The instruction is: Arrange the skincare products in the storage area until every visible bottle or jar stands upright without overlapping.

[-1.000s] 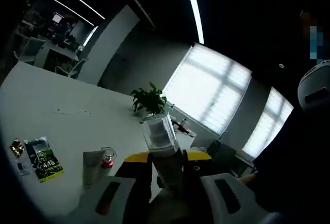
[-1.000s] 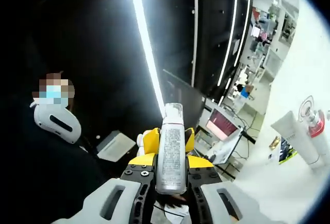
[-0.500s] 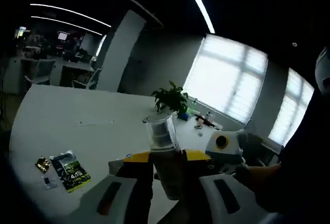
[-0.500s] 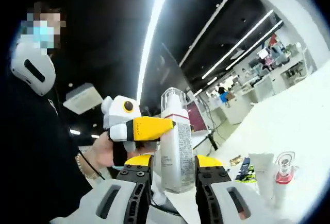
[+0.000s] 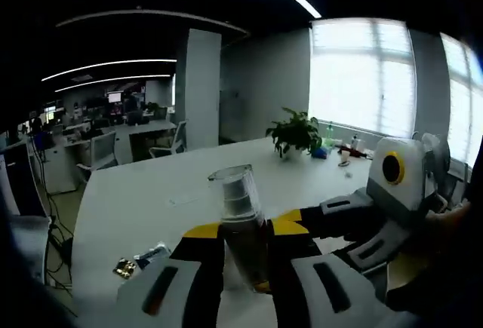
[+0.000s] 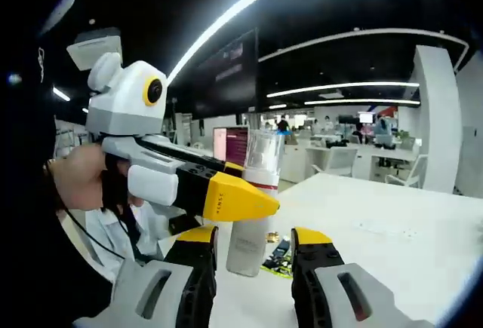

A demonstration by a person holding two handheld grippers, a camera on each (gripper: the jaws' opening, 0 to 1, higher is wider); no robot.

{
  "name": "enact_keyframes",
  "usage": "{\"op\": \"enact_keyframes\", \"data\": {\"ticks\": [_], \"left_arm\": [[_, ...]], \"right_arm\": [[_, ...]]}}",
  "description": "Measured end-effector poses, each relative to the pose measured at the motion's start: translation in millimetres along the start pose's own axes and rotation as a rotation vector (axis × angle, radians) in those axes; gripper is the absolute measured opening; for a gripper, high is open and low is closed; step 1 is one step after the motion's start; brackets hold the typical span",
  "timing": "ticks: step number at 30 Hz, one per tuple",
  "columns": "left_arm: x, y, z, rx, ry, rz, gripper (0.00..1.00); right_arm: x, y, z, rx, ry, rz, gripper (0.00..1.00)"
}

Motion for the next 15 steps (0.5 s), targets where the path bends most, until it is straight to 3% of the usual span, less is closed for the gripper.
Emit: {"op": "enact_keyframes", "data": {"ticks": [6,10,15], "left_arm": [[5.5,4.0,-0.3,0.005,0.013,0.059,0.18],[9.0,6.2,-0.4,0.008,0.022,0.100,0.18],[6.7,11.2,2.0,-0.012,0.027,0.063,0.17]], "right_arm": [[1.4,4.4,5.2,-0.050,0.019,0.015,0.30],[2.7,9.1,3.5,-0.068,0.024,0.003,0.19],[-4.1,13.9,0.8,-0.090,-0.013,0.024,0.13]]}}
Point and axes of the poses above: the point that each gripper's makers call its tool centre point, and the gripper's own axes: z roughly forward along the fingers, y roughly to its right, x roughly out of its top, the point moved 1 cm from there along -z, roughly backward along the fingers, and after that the axes turned 10 degrees about y, right-handed, at the moved point
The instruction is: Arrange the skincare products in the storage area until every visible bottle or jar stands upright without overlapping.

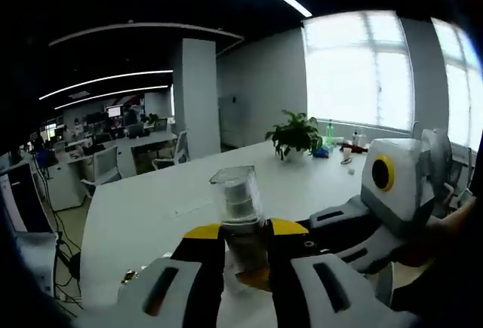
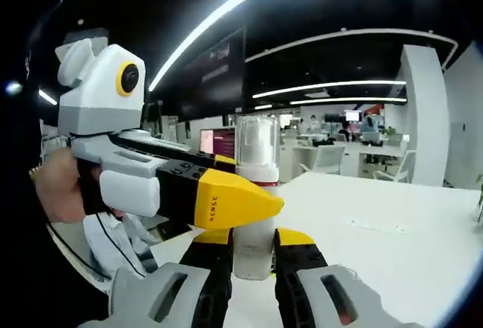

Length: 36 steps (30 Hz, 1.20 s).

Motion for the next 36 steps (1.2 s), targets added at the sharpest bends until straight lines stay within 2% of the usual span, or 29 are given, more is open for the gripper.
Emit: {"op": "enact_keyframes", "data": {"ticks": [2,3,6,9,10,11,12,13,15,18,19,21,22,24,25,29,30,31,32,33,36], "left_arm": [[-2.8,3.0,-0.2,-0.009,-0.008,0.010,0.17],[-2.6,3.4,-0.2,-0.013,-0.004,0.013,0.17],[-1.9,5.3,1.4,-0.045,0.001,0.012,0.17],[-0.1,11.6,2.3,-0.114,0.022,0.032,0.17],[-0.5,11.5,1.8,-0.123,0.022,0.020,0.18],[-0.3,15.3,1.6,-0.169,0.030,-0.029,0.20],[-0.2,14.2,1.4,-0.172,0.034,-0.042,0.23],[0.5,11.3,0.1,-0.172,0.048,-0.099,0.23],[-0.4,7.0,-2.5,-0.192,0.053,-0.135,0.24],[-4.7,0.1,-6.2,-0.212,0.039,-0.155,0.29],[-6.4,0.0,-6.9,-0.223,0.039,-0.167,0.31],[-7.6,0.6,-9.7,-0.257,0.031,-0.176,0.30],[-7.7,2.1,-11.2,-0.275,0.026,-0.198,0.28],[-3.0,7.7,-14.9,-0.334,0.035,-0.283,0.28],[-2.7,8.3,-15.2,-0.348,0.042,-0.298,0.29],[-4.8,11.1,-16.0,-0.389,0.034,-0.323,0.30],[-6.7,13.1,-16.5,-0.405,0.021,-0.327,0.30],[-4.2,19.7,-18.3,-0.450,0.027,-0.361,0.31],[-5.6,21.5,-21.1,-0.471,0.011,-0.383,0.32],[-2.3,25.1,-22.4,-0.491,0.022,-0.406,0.33],[-0.4,28.2,-24.8,-0.514,0.024,-0.396,0.35]], "right_arm": [[-2.4,2.9,-1.9,0.006,-0.010,0.013,0.11],[-1.9,1.4,-3.0,0.023,0.003,0.066,0.11],[-2.8,2.2,-5.1,0.042,0.016,0.151,0.10],[-3.6,3.9,-7.1,0.070,0.037,0.248,0.10],[-1.9,4.1,-8.2,0.076,0.046,0.258,0.10],[-0.6,6.5,-9.1,0.066,0.052,0.294,0.10],[0.3,8.3,-9.2,0.074,0.056,0.311,0.10],[1.8,10.4,-10.0,0.083,0.061,0.337,0.10],[3.3,14.6,-11.9,0.076,0.067,0.337,0.10],[5.8,14.4,-15.7,0.109,0.073,0.368,0.10],[7.7,7.2,-18.3,0.170,0.075,0.401,0.10],[7.9,8.7,-20.4,0.176,0.085,0.409,0.10],[6.8,4.6,-22.6,0.205,0.069,0.436,0.10],[5.8,2.4,-23.5,0.216,0.061,0.414,0.10],[6.3,0.8,-24.1,0.228,0.062,0.407,0.10],[12.0,-10.5,-26.2,0.301,0.078,0.440,0.10],[14.9,-19.1,-27.5,0.347,0.080,0.467,0.10],[14.8,-23.1,-27.0,0.368,0.076,0.450,0.10],[15.1,-28.6,-26.9,0.382,0.070,0.449,0.10],[16.8,-34.4,-27.1,0.407,0.072,0.442,0.10],[23.4,-47.5,-29.1,0.471,0.091,0.452,0.10]]}}
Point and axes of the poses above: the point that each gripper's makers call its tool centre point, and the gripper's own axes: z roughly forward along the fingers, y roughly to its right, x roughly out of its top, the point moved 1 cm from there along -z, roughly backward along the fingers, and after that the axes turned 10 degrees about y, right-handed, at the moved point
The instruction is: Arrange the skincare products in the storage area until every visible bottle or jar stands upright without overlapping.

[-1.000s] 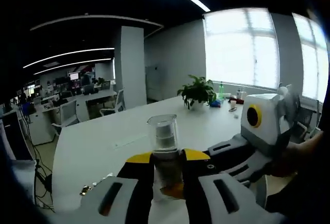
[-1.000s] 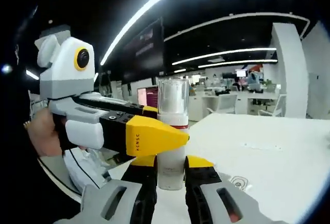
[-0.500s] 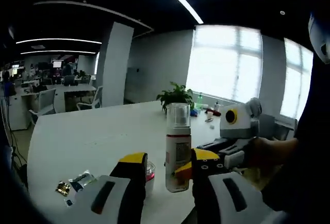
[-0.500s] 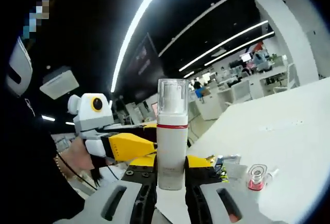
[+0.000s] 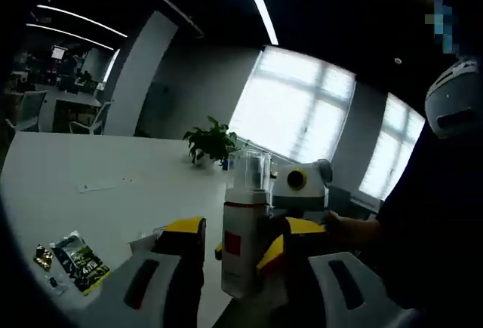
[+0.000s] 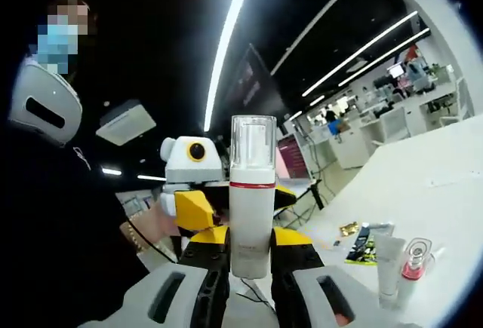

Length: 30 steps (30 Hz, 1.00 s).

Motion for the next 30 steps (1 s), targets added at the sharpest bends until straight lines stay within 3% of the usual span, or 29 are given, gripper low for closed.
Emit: {"op": "enact_keyframes", "data": {"ticks": [3,6,12,16,24,30], "left_arm": [[2.9,7.8,1.1,-0.023,0.007,-0.006,0.37],[3.7,21.8,0.3,-0.102,-0.005,-0.032,0.36],[3.5,26.9,-3.2,-0.152,-0.042,-0.013,0.36],[4.7,31.5,-6.0,-0.183,-0.061,0.009,0.32],[12.5,29.5,-7.2,-0.181,-0.065,0.043,0.21],[9.9,25.4,-3.9,-0.165,-0.083,0.054,0.22]], "right_arm": [[0.0,-12.8,3.7,0.066,0.009,0.027,0.10],[0.6,-26.3,4.5,0.148,0.010,0.056,0.10],[-1.0,-35.6,5.2,0.219,-0.003,0.056,0.10],[-0.4,-34.8,3.0,0.230,-0.013,0.056,0.10],[-2.7,-31.4,-2.2,0.241,-0.052,0.049,0.10],[-3.3,-27.4,-4.4,0.235,-0.073,0.041,0.10]]}}
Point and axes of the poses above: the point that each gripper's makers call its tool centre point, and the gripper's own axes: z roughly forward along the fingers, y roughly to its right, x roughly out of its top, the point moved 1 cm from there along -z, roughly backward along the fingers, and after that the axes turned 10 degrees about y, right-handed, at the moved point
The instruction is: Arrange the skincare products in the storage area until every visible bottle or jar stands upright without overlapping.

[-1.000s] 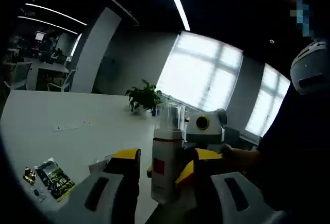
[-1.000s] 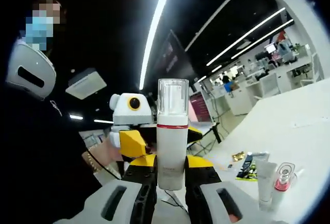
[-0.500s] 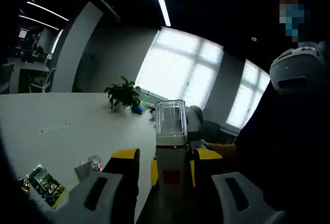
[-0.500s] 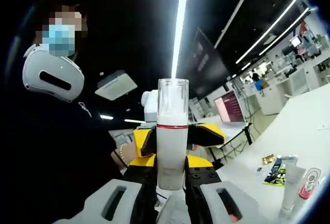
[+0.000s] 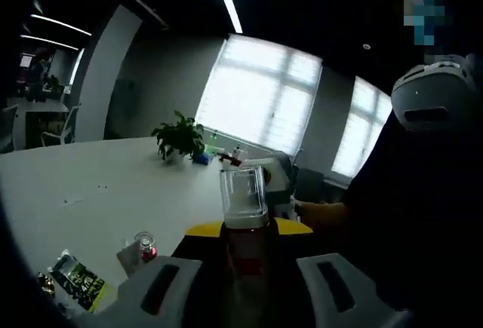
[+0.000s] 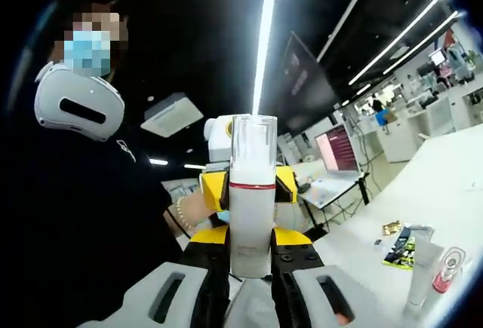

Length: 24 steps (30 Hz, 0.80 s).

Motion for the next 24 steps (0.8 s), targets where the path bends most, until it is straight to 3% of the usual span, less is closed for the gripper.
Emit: {"op": "enact_keyframes", "data": {"ticks": [4,7,12,15,17,22,24], "left_arm": [[-0.7,-9.0,0.2,0.059,-0.004,-0.011,0.21],[-0.4,-23.5,-2.0,0.148,-0.002,0.004,0.21],[9.1,-41.8,-3.2,0.272,0.070,-0.056,0.20],[16.7,-54.4,-8.1,0.346,0.104,-0.060,0.20],[20.9,-60.6,-10.8,0.389,0.121,-0.056,0.20],[27.1,-78.1,-20.1,0.566,0.082,0.098,0.20],[29.5,-84.4,-22.4,0.654,0.081,0.141,0.20]], "right_arm": [[1.1,9.6,-2.2,-0.053,0.005,-0.008,0.11],[2.4,26.0,-4.8,-0.154,-0.010,-0.073,0.12],[1.4,36.1,-1.5,-0.250,-0.089,-0.186,0.16],[-2.4,50.4,-3.6,-0.349,-0.146,-0.239,0.23],[0.5,56.4,-3.9,-0.400,-0.146,-0.280,0.30],[14.1,69.6,-4.7,-0.540,-0.115,-0.350,0.33],[21.9,73.6,-3.7,-0.600,-0.071,-0.350,0.32]]}}
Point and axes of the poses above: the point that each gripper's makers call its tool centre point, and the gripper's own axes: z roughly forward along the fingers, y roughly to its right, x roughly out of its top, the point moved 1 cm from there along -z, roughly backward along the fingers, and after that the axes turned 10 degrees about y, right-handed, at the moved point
